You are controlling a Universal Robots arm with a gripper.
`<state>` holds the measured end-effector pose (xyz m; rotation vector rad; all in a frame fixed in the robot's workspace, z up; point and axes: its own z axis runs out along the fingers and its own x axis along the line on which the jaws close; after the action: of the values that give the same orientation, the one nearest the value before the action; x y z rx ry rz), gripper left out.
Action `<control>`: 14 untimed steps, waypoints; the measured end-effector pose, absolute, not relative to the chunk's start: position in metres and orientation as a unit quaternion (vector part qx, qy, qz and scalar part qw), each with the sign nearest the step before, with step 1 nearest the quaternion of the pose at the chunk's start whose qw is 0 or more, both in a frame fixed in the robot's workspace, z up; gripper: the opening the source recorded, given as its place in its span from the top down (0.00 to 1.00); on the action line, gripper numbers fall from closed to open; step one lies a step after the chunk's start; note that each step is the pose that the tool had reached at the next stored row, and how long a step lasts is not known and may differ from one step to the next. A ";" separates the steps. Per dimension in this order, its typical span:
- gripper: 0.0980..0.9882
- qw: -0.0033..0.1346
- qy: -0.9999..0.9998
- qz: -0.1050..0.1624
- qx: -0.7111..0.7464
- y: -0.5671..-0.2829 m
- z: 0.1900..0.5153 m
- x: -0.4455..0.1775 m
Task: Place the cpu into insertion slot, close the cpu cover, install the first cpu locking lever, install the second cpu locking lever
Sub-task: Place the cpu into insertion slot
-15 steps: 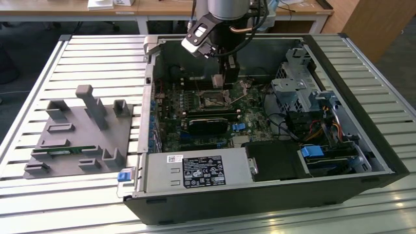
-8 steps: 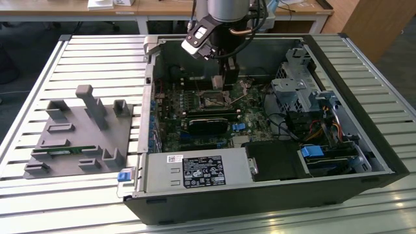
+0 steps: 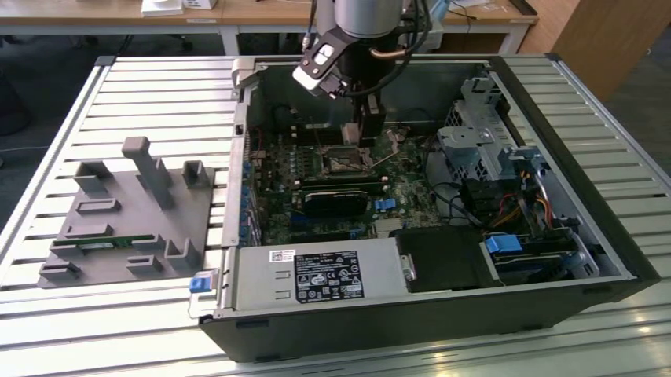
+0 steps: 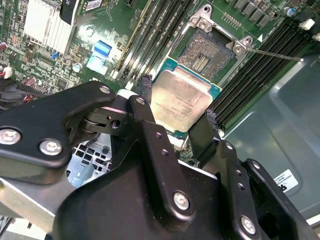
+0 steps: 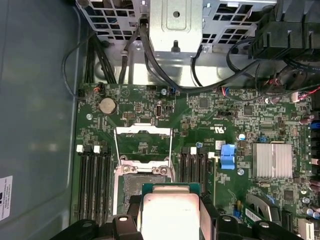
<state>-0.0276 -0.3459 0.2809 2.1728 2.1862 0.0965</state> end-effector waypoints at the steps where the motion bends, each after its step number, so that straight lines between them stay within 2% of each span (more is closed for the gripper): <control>1: 0.50 0.029 0.709 0.031 0.704 -0.346 0.281 -0.028; 14: 0.50 0.029 0.709 0.031 0.704 -0.346 0.276 -0.028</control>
<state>-0.0276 -0.3459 0.2759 2.1729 2.1862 0.0967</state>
